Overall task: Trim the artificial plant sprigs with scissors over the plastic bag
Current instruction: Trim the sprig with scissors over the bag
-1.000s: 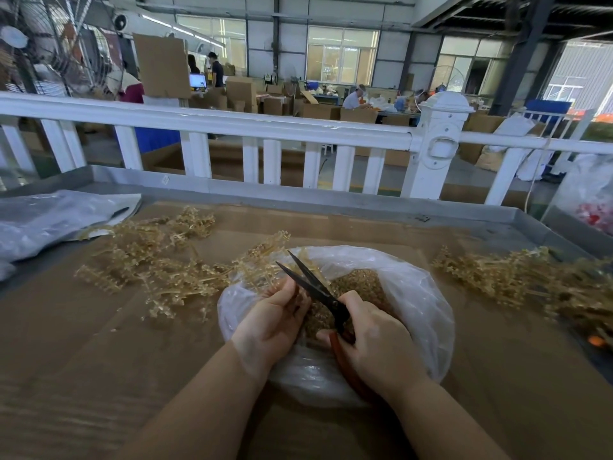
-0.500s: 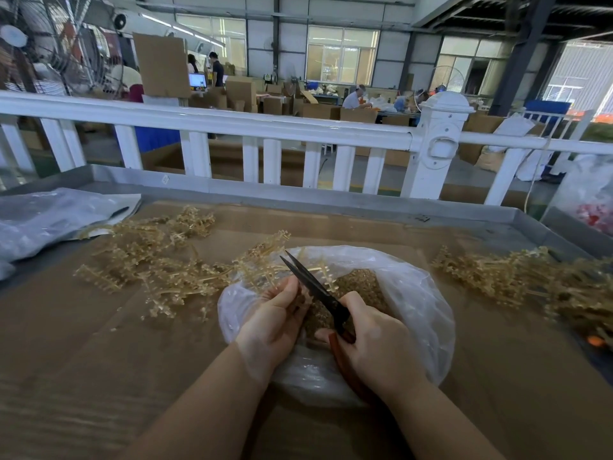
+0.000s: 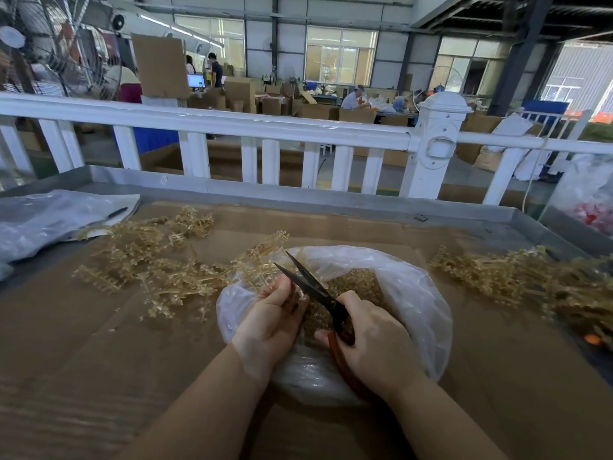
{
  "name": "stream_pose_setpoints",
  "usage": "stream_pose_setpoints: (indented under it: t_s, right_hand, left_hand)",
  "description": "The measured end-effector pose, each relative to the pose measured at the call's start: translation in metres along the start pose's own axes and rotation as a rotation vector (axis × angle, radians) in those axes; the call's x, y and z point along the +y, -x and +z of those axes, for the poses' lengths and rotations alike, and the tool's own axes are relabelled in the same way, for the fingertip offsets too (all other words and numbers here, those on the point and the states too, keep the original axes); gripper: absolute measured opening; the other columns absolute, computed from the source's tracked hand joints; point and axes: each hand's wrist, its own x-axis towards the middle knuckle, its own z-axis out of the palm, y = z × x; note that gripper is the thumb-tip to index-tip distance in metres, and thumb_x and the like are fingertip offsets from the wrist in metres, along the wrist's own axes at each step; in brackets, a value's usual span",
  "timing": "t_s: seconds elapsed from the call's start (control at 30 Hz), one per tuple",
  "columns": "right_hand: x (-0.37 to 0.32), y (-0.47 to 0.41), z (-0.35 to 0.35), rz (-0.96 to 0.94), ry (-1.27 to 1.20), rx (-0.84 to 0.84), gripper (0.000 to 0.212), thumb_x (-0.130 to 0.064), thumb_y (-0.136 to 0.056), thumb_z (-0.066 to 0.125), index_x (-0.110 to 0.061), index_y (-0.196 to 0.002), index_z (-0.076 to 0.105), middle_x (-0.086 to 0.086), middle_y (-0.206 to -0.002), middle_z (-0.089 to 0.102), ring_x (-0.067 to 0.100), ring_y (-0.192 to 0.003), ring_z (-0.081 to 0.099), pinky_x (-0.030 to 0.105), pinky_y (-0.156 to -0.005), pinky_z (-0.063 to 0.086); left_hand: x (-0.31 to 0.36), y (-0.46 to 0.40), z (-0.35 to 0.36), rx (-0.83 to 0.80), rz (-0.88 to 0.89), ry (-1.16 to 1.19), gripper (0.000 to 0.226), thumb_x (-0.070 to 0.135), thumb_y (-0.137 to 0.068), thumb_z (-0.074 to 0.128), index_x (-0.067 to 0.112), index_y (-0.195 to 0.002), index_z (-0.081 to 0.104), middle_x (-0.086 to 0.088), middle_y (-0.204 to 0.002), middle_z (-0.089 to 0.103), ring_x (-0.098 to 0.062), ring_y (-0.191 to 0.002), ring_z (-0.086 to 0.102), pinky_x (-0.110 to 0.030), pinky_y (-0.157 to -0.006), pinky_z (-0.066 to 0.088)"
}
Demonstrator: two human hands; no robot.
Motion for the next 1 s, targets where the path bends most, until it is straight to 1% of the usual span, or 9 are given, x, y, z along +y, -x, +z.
stream_pose_setpoints:
  t_s: [0.17,0.3,0.37,0.43,0.53,0.6,0.7,0.87,1.0]
  right_hand:
    - [0.0009,-0.0026,0.0004,-0.005,0.0,-0.016,0.041,-0.064,-0.084,0.051,-0.028,-0.103,0.046,-0.01,-0.083,0.058,0.007,-0.074,0.055,0.022,-0.065,0.045]
    - [0.0004,-0.0039,-0.0001,-0.008,0.006,-0.009,0.042,-0.064,-0.084,0.052,-0.026,-0.102,0.048,-0.011,-0.078,0.057,0.006,-0.068,0.054,0.016,-0.058,0.036]
    - [-0.0005,-0.0037,-0.0005,-0.011,0.009,-0.007,0.042,-0.063,-0.084,0.052,-0.026,-0.103,0.048,-0.012,-0.078,0.057,0.005,-0.067,0.054,0.013,-0.058,0.034]
    - [-0.0011,-0.0036,-0.0004,-0.016,0.009,-0.008,0.04,-0.061,-0.085,0.053,-0.027,-0.103,0.048,-0.012,-0.077,0.057,0.004,-0.066,0.054,0.014,-0.058,0.036]
    - [-0.0026,-0.0037,-0.0001,-0.008,0.014,-0.007,0.039,-0.062,-0.085,0.051,-0.027,-0.102,0.046,-0.011,-0.077,0.057,0.005,-0.066,0.055,0.019,-0.058,0.043]
    - [-0.0032,-0.0027,0.0003,-0.008,0.027,-0.002,0.042,-0.063,-0.086,0.048,-0.026,-0.105,0.047,-0.01,-0.079,0.058,0.007,-0.069,0.057,0.022,-0.06,0.047]
    - [-0.0037,-0.001,0.0003,-0.001,0.064,0.009,0.046,-0.064,-0.087,0.044,-0.026,-0.112,0.047,-0.01,-0.082,0.059,0.005,-0.072,0.057,0.019,-0.061,0.045]
    - [-0.0044,-0.0004,-0.0003,0.009,0.097,0.024,0.046,-0.065,-0.087,0.043,-0.027,-0.112,0.047,-0.012,-0.08,0.057,0.004,-0.07,0.055,0.017,-0.059,0.041]
    - [-0.0028,0.0003,0.0,0.005,0.085,0.026,0.043,-0.065,-0.086,0.044,-0.029,-0.11,0.045,-0.012,-0.082,0.057,0.006,-0.074,0.057,0.021,-0.063,0.047]
  left_hand:
    - [-0.0009,-0.0022,-0.0005,0.004,-0.004,-0.026,0.016,0.007,-0.097,0.047,0.008,-0.084,0.056,-0.008,-0.087,0.06,-0.017,-0.081,0.057,-0.033,-0.096,0.042]
    - [-0.0008,-0.0022,0.0004,-0.004,-0.004,-0.037,0.015,0.006,-0.096,0.046,0.008,-0.085,0.056,-0.009,-0.087,0.06,-0.016,-0.081,0.057,-0.03,-0.088,0.046]
    - [-0.001,-0.0017,0.0005,-0.016,-0.011,-0.046,0.013,0.004,-0.097,0.046,0.006,-0.09,0.056,-0.011,-0.093,0.061,-0.018,-0.085,0.057,-0.032,-0.092,0.044]
    - [-0.0006,-0.0006,0.0011,-0.019,-0.017,-0.06,0.013,0.003,-0.096,0.045,0.005,-0.091,0.056,-0.012,-0.095,0.061,-0.019,-0.086,0.058,-0.032,-0.096,0.042]
    - [0.0001,0.0014,0.002,-0.006,-0.013,-0.062,0.016,0.002,-0.096,0.045,0.005,-0.085,0.056,-0.011,-0.088,0.061,-0.019,-0.082,0.058,-0.031,-0.092,0.044]
    - [-0.0002,0.0023,0.0024,-0.004,-0.008,-0.062,0.018,0.001,-0.096,0.045,0.006,-0.083,0.056,-0.01,-0.085,0.062,-0.018,-0.081,0.059,-0.03,-0.087,0.047]
    - [-0.0016,0.0032,0.0026,0.0,0.004,-0.065,0.019,0.001,-0.096,0.046,0.007,-0.08,0.055,-0.008,-0.08,0.063,-0.016,-0.078,0.061,-0.025,-0.079,0.05]
    - [-0.0032,0.0035,0.0033,0.03,0.029,-0.07,0.016,0.002,-0.094,0.05,0.008,-0.08,0.055,-0.006,-0.079,0.06,-0.013,-0.076,0.058,-0.025,-0.078,0.048]
    - [-0.0045,0.0021,0.0018,0.012,0.044,-0.086,0.016,0.001,-0.094,0.049,0.008,-0.08,0.055,-0.007,-0.079,0.058,-0.013,-0.075,0.056,-0.024,-0.076,0.048]
